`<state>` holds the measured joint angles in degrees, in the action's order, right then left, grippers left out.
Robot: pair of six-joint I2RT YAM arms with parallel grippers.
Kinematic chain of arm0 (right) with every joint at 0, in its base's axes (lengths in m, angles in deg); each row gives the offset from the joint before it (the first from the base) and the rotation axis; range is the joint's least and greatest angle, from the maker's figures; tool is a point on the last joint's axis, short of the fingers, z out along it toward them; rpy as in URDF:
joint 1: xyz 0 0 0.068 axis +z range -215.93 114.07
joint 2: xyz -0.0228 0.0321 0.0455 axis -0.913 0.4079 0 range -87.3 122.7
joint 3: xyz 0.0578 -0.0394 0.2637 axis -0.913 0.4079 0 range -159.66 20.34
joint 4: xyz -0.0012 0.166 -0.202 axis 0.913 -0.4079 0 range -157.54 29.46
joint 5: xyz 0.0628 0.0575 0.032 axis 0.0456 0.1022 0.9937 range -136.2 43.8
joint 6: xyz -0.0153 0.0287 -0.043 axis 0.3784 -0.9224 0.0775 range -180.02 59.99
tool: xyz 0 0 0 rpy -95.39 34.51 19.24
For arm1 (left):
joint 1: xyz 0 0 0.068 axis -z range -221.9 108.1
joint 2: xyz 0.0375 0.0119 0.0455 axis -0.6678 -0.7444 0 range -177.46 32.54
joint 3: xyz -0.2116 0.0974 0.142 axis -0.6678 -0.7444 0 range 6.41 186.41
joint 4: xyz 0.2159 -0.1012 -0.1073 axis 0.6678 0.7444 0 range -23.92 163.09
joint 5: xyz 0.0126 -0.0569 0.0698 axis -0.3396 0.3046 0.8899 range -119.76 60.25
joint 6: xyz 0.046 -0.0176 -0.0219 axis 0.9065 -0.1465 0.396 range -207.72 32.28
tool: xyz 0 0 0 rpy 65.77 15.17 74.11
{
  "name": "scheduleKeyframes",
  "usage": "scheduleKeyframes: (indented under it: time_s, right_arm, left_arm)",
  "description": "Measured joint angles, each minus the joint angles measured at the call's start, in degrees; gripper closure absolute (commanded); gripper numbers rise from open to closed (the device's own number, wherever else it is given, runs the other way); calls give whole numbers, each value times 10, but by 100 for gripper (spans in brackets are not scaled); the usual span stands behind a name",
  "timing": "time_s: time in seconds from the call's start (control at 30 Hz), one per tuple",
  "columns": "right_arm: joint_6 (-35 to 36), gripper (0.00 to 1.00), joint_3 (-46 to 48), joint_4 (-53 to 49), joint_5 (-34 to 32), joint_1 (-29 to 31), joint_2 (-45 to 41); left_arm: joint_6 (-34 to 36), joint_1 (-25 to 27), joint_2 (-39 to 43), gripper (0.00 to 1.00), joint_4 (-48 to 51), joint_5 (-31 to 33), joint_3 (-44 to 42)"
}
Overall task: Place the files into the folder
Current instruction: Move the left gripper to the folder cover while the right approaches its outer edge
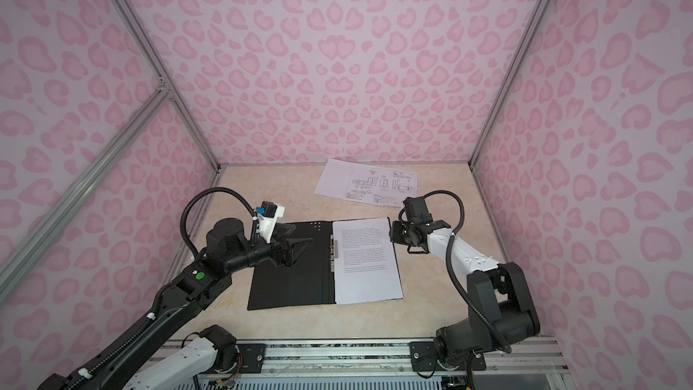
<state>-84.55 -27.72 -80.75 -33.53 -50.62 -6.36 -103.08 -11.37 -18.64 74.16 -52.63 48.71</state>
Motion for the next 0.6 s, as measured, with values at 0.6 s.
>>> scheduleKeyframes:
  time_s: [0.6]
  right_arm:
    - [-84, 56, 186, -28, 58, 57, -112]
  left_arm:
    - [-147, 22, -157, 4, 89, 53, -90]
